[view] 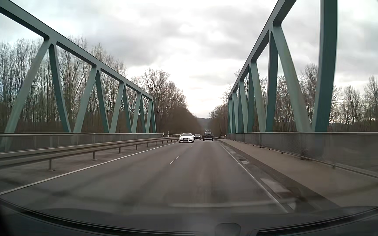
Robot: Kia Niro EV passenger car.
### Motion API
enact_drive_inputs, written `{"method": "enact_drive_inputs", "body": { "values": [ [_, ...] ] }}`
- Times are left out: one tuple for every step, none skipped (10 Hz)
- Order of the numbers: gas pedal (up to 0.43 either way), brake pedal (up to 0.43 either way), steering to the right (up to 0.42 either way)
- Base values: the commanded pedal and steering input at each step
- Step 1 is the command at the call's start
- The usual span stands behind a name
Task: Follow the waypoints while adhering to traffic rules and regulations
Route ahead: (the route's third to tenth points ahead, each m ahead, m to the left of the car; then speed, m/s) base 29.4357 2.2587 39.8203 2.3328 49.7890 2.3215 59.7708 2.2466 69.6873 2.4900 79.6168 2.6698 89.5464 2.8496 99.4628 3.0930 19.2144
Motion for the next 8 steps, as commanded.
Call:
{"method": "enact_drive_inputs", "body": {
  "values": [
    [0.228, 0.000, 0.003],
    [0.228, 0.000, 0.004],
    [0.228, 0.000, 0.004],
    [0.228, 0.000, 0.004],
    [0.228, 0.000, 0.004],
    [0.228, 0.000, 0.004],
    [0.228, 0.000, 0.004],
    [0.228, 0.000, 0.004]
  ]
}}
